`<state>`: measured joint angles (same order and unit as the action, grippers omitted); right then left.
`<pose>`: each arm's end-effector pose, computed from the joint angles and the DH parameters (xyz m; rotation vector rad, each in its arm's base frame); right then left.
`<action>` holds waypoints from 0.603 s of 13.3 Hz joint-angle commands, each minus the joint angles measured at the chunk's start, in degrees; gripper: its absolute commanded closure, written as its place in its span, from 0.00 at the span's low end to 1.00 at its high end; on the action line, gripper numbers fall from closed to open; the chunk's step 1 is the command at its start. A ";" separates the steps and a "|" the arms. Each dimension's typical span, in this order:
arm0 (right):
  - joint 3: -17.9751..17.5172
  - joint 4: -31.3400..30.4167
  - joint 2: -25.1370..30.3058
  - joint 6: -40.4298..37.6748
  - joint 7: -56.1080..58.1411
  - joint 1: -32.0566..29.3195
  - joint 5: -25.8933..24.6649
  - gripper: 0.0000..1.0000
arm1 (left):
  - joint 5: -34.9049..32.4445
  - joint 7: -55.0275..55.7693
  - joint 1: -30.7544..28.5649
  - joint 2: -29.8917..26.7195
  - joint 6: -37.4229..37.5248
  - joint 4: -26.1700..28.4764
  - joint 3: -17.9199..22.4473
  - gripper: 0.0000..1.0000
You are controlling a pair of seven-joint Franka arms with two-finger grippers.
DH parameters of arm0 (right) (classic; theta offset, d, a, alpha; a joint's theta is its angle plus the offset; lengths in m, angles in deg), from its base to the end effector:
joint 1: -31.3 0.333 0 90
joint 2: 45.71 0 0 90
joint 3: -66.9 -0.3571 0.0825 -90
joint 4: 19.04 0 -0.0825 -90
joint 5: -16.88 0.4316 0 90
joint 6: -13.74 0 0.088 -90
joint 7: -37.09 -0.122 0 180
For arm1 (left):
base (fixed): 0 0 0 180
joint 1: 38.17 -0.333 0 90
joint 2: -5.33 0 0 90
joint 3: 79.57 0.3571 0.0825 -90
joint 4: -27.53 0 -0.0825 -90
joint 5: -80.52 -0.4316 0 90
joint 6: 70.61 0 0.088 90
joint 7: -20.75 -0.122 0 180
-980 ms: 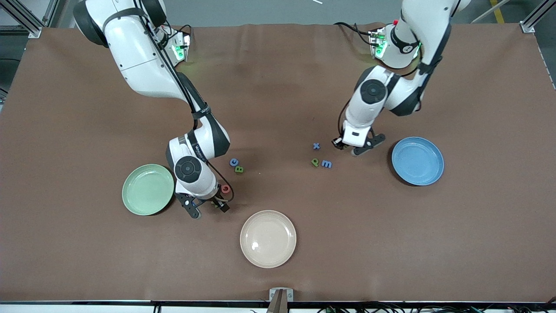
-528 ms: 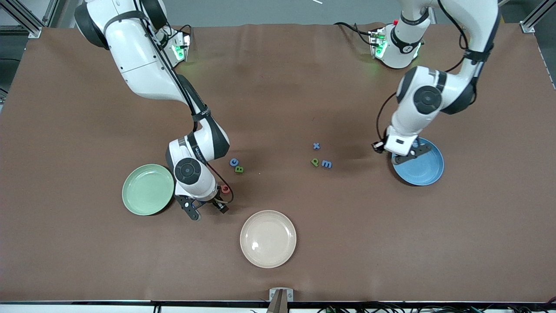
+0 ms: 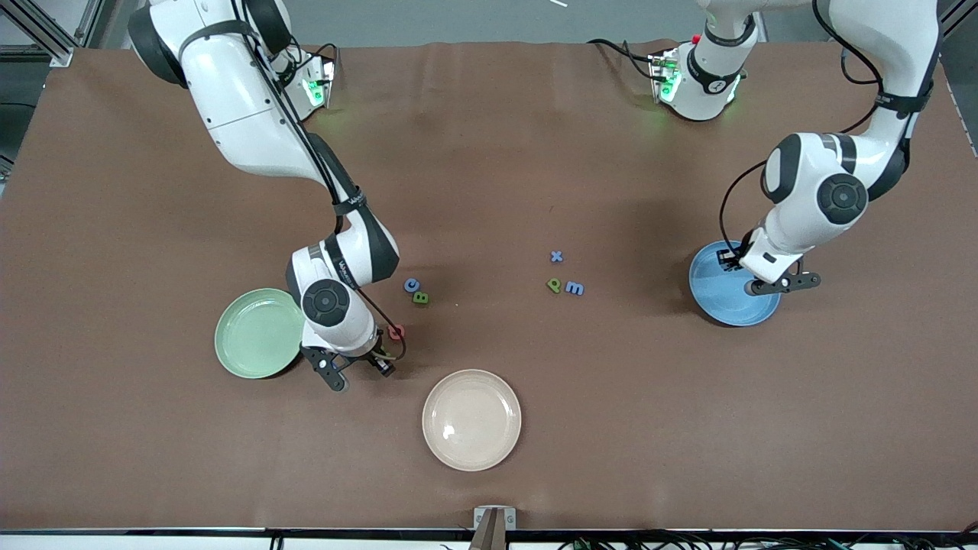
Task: Sort upper and lower case letters into plates
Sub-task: 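Carry the u to the blue plate while the right gripper grasps N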
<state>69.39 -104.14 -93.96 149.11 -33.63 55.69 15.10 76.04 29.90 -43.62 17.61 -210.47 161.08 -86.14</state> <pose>0.7258 0.2970 0.1546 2.8720 -1.2402 0.1002 0.5421 -0.0110 0.2239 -3.1034 -0.1229 0.1548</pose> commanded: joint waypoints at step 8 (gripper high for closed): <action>-0.74 0.63 -0.97 0.16 -1.17 -0.74 0.29 0.37 | -8.62 -8.26 -6.15 6.61 -6.82 -1.27 -0.64 0.81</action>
<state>69.35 -103.96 -93.95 149.04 -33.59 55.39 15.11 68.39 23.67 -49.16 23.09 -215.68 160.56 -86.19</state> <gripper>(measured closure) 0.361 0.736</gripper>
